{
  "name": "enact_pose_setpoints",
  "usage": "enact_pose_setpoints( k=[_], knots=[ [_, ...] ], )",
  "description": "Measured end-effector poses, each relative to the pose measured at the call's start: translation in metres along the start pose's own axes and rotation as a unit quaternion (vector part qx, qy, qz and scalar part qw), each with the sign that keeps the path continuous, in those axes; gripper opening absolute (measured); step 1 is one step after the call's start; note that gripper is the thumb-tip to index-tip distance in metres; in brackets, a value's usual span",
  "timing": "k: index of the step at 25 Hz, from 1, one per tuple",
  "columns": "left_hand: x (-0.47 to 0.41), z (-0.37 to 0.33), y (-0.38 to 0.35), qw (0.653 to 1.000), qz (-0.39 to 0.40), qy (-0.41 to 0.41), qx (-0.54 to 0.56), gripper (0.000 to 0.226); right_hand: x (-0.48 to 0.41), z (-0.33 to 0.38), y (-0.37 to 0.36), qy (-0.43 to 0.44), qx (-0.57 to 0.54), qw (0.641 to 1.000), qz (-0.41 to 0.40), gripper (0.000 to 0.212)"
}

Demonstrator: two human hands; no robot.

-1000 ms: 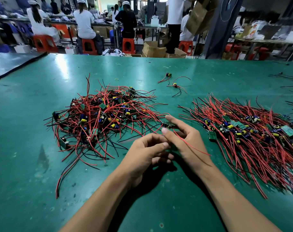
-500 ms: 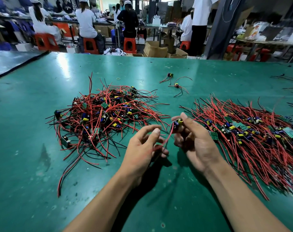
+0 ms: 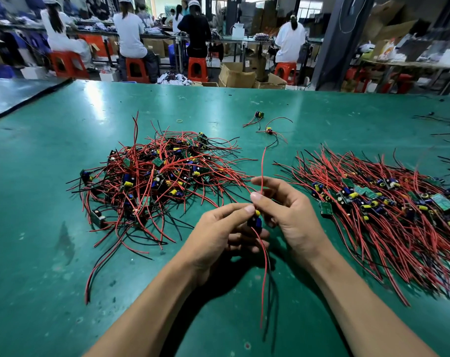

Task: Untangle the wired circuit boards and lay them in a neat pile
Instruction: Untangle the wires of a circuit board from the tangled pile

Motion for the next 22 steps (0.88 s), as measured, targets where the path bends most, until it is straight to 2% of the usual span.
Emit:
enact_pose_setpoints(
  k=[3, 5, 9, 11, 14, 18, 22],
  knots=[
    [-0.001, 0.001, 0.001, 1.0, -0.015, 0.007, 0.022, 0.019, -0.002, -0.002, 0.004, -0.025, -0.008, 0.999, -0.036, 0.04],
    [-0.002, 0.002, 0.003, 1.0, -0.017, 0.0, 0.025, 0.019, -0.003, -0.007, 0.006, -0.068, -0.015, 0.997, -0.031, 0.044],
    [-0.005, 0.005, 0.006, 1.0, -0.02, -0.004, -0.002, 0.024, 0.0, -0.011, 0.0, -0.117, -0.003, 0.992, 0.055, 0.03],
    [-0.006, 0.005, 0.007, 1.0, -0.022, -0.003, -0.009, 0.023, 0.0, -0.011, 0.001, -0.113, 0.0, 0.992, 0.054, 0.025],
    [-0.004, 0.001, 0.005, 0.999, -0.022, -0.021, -0.028, 0.011, 0.002, -0.013, -0.002, -0.12, 0.002, 0.99, 0.07, 0.023],
    [-0.002, 0.002, 0.006, 0.997, -0.058, -0.031, -0.046, 0.015, 0.006, -0.012, -0.006, -0.137, -0.022, 0.985, 0.101, 0.021],
    [-0.002, 0.002, 0.005, 0.997, -0.059, -0.029, -0.048, 0.015, 0.006, -0.011, 0.0, -0.166, -0.018, 0.979, 0.12, 0.025]
  ],
)
Point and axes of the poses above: each hand's wrist, its own x-axis away from the middle knuckle, its own y-axis out of the back of the hand, z = x × y, the point moved 4 cm from there along -x, towards the middle knuckle, and after that the axes turned 5 degrees about -y, right-handed, at the moved point
